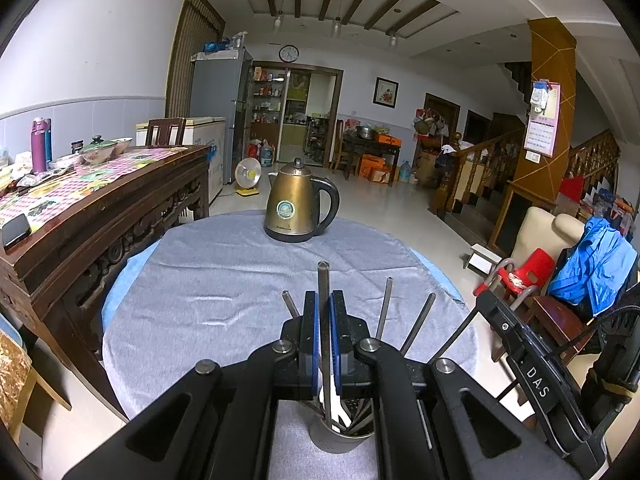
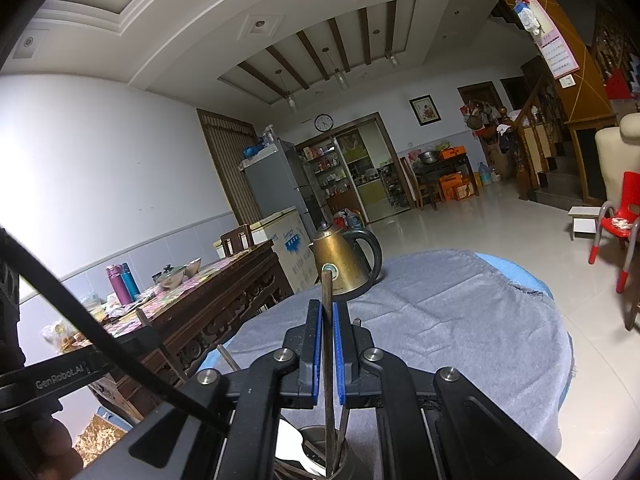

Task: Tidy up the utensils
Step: 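Lower the held chopsticks into the metal cup with both tools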

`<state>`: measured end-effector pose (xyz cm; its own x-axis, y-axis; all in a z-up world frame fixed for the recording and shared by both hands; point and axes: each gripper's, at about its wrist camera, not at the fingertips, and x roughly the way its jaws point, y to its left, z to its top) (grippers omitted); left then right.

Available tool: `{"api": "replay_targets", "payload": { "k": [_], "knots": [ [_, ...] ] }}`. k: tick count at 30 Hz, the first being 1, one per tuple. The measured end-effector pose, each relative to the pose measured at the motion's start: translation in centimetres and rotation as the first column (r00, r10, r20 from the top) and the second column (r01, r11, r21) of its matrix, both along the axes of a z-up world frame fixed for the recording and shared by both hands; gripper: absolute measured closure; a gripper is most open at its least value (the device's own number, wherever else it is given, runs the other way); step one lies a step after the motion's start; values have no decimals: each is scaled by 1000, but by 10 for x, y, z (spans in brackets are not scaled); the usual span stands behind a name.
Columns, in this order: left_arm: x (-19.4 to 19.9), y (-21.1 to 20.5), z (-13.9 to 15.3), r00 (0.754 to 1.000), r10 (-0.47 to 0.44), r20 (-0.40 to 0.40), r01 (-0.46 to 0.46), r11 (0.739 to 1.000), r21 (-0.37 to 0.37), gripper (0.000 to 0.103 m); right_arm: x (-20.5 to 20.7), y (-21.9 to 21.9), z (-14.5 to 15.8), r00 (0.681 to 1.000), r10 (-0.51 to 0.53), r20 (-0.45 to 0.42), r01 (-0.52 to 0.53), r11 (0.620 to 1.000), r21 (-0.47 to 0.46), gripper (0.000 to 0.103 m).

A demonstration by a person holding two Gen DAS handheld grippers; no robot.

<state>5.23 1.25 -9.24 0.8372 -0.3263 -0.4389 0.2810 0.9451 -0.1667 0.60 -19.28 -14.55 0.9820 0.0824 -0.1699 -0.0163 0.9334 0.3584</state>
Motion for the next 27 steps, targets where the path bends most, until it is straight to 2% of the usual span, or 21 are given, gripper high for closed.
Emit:
{"api": "replay_targets", "payload": {
  "k": [27],
  "knots": [
    [-1, 1, 4, 1000, 7, -14, -7, 1000, -6, 97, -1, 7, -3, 999, 32, 2, -32, 999, -17, 96]
  ]
}}
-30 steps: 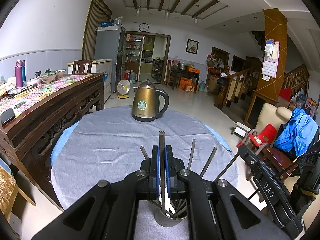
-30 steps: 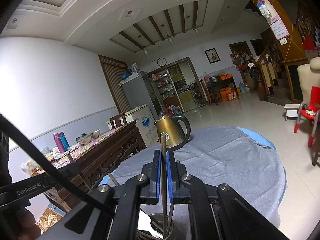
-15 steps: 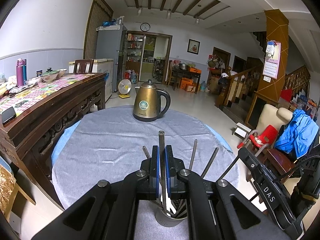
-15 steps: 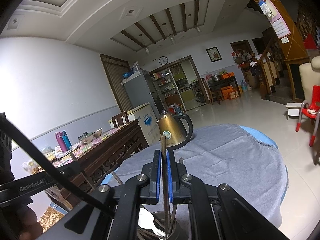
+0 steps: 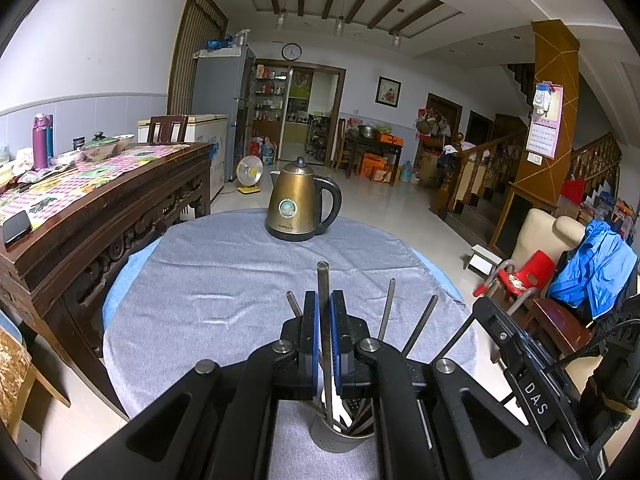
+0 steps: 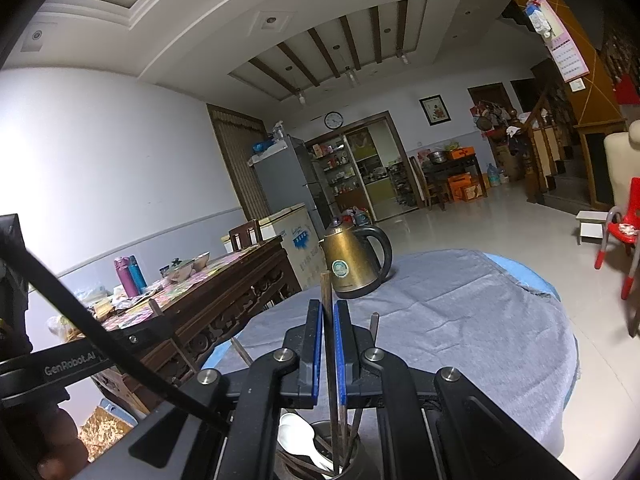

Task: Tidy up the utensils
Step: 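Lower the held chopsticks into the metal cup with both tools, then open both tools to release the chopsticks into the cup, then withdraw both open tools up and away from the metal cup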

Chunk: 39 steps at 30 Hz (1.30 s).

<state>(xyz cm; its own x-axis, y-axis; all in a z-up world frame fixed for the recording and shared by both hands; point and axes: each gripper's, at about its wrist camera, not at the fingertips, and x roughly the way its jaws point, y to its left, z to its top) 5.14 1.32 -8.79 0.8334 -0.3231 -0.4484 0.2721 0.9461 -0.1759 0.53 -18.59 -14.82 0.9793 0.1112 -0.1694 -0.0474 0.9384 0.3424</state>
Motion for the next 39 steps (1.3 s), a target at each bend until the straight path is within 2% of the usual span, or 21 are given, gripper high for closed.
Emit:
{"api": "replay_targets", "payload": {
  "k": [15, 16, 17, 18, 19, 20, 22, 26, 34, 39],
  "knots": [
    [-2, 0, 2, 1000, 13, -4, -13, 1000, -1, 97, -1, 8, 0, 1000, 24, 5, -24, 1000, -16, 94],
    [-2, 0, 2, 1000, 10, -8, -10, 1000, -2, 92, -1, 8, 0, 1000, 30, 6, -30, 999, -17, 94],
    [-2, 0, 2, 1000, 8, -12, -8, 1000, -4, 79, -1, 9, -1, 999, 36, 6, -36, 999, -18, 94],
    [-3, 0, 2, 1000, 10, -13, -10, 1000, -6, 71, 0, 10, -1, 999, 41, 4, -41, 999, -17, 94],
    [-4, 1, 2, 1000, 18, -9, -18, 1000, -6, 60, 0, 9, -1, 999, 44, 3, -44, 999, -16, 88],
    [-5, 2, 2, 1000, 26, -2, -26, 1000, -3, 58, 0, 8, -1, 999, 50, 0, -50, 999, -11, 75],
    [-6, 3, 2, 1000, 30, 1, -30, 1000, 0, 58, 0, 6, -2, 999, 50, 0, -50, 999, 7, 58],
    [-6, 4, 2, 999, 38, -5, -38, 999, -4, 56, -4, -2, -2, 1000, 18, 26, -18, 1000, 17, 57],
    [-7, 6, 1, 997, 70, 7, -70, 997, 10, 42, -4, -6, -5, 1000, 1, 19, -2, 1000, 28, 57],
    [-8, 9, 1, 996, 86, 14, -86, 996, 10, 38, -6, -6, -4, 1000, -5, 20, 5, 1000, 20, 57]
  ]
}}
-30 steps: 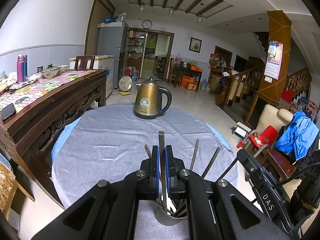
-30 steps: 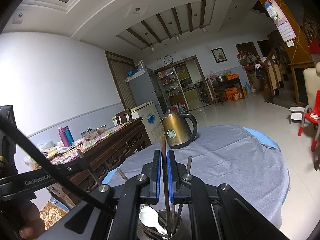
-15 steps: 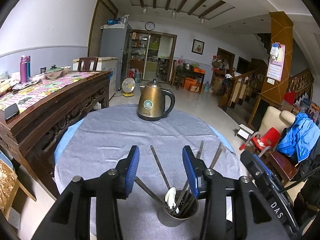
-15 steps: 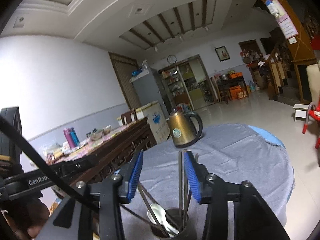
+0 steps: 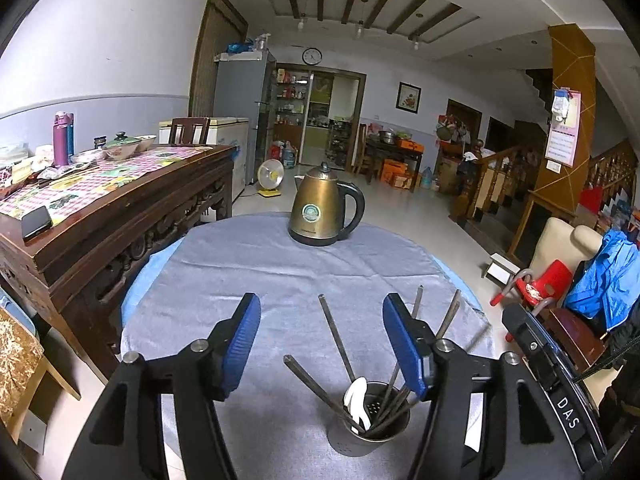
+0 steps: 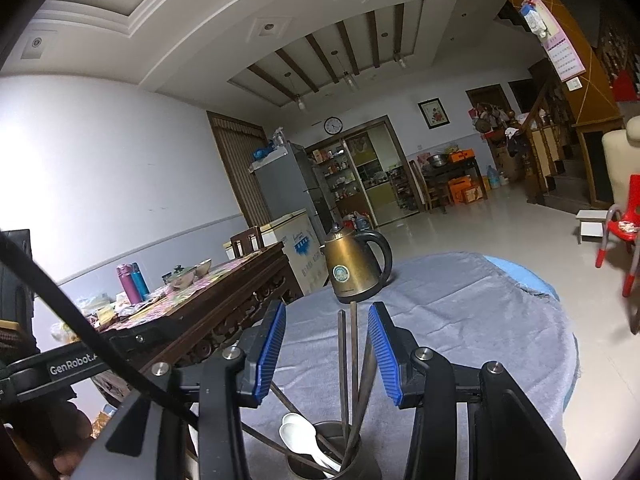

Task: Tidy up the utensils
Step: 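Withdraw both open tools up and away from the metal cup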

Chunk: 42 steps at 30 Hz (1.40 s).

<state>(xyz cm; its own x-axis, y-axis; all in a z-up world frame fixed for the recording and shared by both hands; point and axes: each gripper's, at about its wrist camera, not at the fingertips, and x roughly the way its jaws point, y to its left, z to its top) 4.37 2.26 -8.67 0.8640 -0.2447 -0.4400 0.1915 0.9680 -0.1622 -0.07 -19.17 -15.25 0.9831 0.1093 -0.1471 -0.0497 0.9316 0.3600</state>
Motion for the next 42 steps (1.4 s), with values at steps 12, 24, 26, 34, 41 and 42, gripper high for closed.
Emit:
{"api": "replay_targets", "payload": {
  "k": [12, 24, 26, 34, 41, 42],
  "knots": [
    [-8, 0, 2, 996, 64, 65, -68, 995, 69, 25, -1, 1, 0, 1000, -18, -18, 18, 1000, -1, 53],
    [-18, 11, 12, 989, 93, 115, -104, 991, 90, 11, -8, 0, 5, 999, -36, -18, 35, 999, -24, 43],
    [-22, 13, 14, 987, 96, 130, -109, 989, 97, 9, -11, 2, 8, 999, -42, -15, 41, 998, -37, 42],
    [-35, 25, 21, 981, 112, 158, -129, 986, 106, 3, -34, 9, 24, 998, -67, 9, 67, 993, -96, 38],
    [-39, 31, 16, 975, 185, 119, -204, 964, 168, 2, -52, 8, 34, 996, -84, -1, 83, 990, -114, 31],
    [-40, 32, 15, 974, 198, 113, -216, 959, 184, 2, -55, 6, 35, 996, -86, -9, 85, 990, -112, 31]
  ]
}}
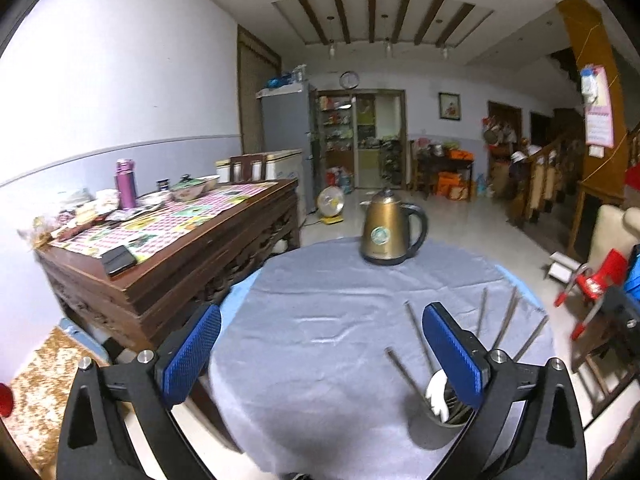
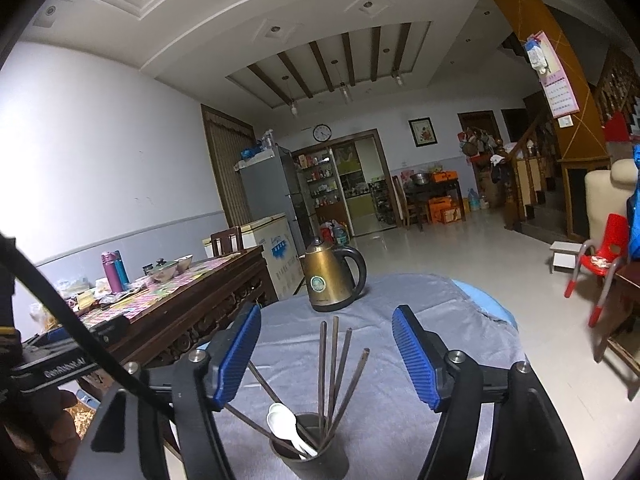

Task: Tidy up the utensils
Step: 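Withdraw both open tools up and away from the metal cup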

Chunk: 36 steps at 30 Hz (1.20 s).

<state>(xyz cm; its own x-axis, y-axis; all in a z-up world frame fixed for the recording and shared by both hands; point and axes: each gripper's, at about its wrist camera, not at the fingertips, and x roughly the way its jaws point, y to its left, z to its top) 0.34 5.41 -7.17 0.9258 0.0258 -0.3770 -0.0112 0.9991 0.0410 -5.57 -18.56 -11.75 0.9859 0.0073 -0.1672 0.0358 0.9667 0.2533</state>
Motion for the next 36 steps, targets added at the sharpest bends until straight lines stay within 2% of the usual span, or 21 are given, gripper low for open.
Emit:
{"api": "replay_targets", "payload": {
  "k": [10, 25, 36],
  "knots": [
    [-15, -3, -4, 999, 45, -16, -44, 997, 61, 2, -18, -9, 1, 997, -4, -80, 6, 1000, 19, 26],
    [-27, -10, -6, 999, 38, -34, -35, 996, 85, 2, -31, -9, -8, 979, 35, -199, -27, 999, 44, 24],
    [-35, -11, -5, 999, 38, -28, -35, 996, 80, 2, -39, 12, -14, 972, 82, -222, -76, 997, 33, 24]
  ]
}}
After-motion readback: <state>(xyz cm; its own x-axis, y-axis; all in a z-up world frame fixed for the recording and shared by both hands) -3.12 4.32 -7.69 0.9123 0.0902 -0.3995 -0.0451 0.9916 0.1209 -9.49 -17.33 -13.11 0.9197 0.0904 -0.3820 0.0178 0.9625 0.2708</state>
